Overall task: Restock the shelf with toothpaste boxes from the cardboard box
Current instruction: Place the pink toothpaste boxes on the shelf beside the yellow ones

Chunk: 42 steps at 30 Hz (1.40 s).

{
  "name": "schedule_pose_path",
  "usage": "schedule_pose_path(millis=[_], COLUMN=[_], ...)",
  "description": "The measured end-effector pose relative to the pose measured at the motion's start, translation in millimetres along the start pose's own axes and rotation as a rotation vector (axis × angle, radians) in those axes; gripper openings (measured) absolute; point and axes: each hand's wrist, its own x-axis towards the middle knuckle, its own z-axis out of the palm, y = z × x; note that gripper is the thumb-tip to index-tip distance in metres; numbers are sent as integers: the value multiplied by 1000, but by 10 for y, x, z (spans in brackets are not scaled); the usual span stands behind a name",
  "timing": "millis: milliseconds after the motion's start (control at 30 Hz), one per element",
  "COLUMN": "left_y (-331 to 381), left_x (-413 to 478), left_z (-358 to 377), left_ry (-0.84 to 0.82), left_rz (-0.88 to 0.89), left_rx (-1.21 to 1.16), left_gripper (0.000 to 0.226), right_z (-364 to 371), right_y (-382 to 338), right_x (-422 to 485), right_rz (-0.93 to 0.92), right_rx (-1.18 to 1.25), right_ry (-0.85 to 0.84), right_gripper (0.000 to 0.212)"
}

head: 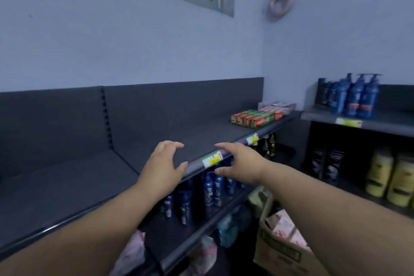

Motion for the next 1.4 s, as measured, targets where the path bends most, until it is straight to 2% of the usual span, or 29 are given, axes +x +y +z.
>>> schedule_pose_path(millis=[300, 533, 867, 1200, 1400], left_y=[1662, 2349, 2436, 1924, 1819], left_x=[-220, -505, -590, -331, -107], left_z=[1433, 2235, 3134, 3995, 4364], left_ry=[-270, -412, -596, -768, -831], left_rz=[151, 193, 143, 98, 156], left_rx=[-89, -84, -33, -31, -44], left_gripper=[65, 69, 67, 69, 67], right_z=[-668, -740, -361, 286, 462], right_y=[1661, 2497, 3250, 3861, 4222], right_x=[-1557, -2454, -2929, -2280, -1847], right_rz=[298, 521, 728, 806, 921], right_rx=[-91, -46, 27, 84, 82], right_ry=[111, 153, 80, -18, 37], right_gripper=[78, 76, 77, 72, 75])
